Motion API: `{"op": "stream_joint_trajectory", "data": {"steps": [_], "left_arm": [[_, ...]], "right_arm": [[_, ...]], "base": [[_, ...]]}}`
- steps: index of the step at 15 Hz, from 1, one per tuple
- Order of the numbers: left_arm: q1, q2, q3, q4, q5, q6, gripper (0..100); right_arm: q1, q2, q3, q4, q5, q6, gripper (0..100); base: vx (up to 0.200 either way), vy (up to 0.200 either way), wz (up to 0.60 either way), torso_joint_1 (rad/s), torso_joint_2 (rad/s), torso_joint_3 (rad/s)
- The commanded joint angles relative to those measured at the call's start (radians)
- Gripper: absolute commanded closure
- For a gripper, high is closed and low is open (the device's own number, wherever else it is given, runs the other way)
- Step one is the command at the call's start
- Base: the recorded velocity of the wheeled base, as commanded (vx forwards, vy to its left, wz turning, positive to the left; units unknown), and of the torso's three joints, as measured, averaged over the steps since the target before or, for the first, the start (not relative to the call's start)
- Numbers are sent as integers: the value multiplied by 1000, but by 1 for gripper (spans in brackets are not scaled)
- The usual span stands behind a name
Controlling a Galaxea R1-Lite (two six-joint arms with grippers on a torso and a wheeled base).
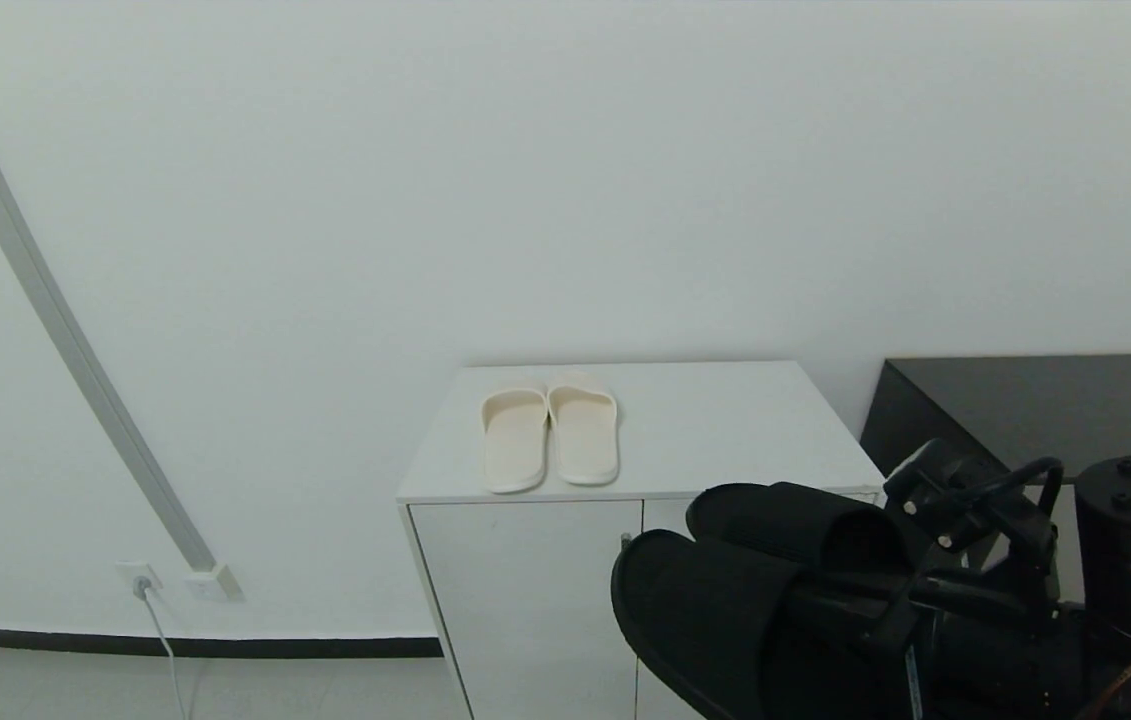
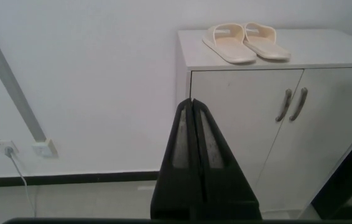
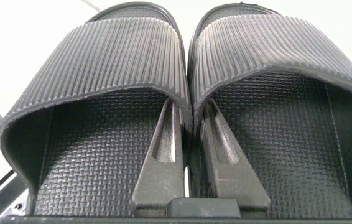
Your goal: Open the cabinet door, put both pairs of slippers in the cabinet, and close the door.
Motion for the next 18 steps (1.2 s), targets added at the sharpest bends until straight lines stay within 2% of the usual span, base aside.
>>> {"op": "stream_joint_trajectory", "data": {"steps": [1,3,4,10,18], "left_arm": [[0,0,0,0,-1,1,100],[0,0,0,0,-1,1,100],[0,2,0,0,-1,0,0],[0,0,0,0,-1,-2,0],[0,0,0,0,-1,-2,0]], "right_arm": [[0,3,6,0,0,-2,100],[2,-3,14,0,0,-3,100],[2,-5,14,0,0,-3,100],[5,-2,18,0,2,-17,100],[6,-2,21,0,5,-28,100]], "base": [[0,0,0,-144,344,188],[0,0,0,-159,356,186],[0,0,0,-163,369,207],[0,0,0,-177,406,224],[0,0,0,-221,541,317]]}}
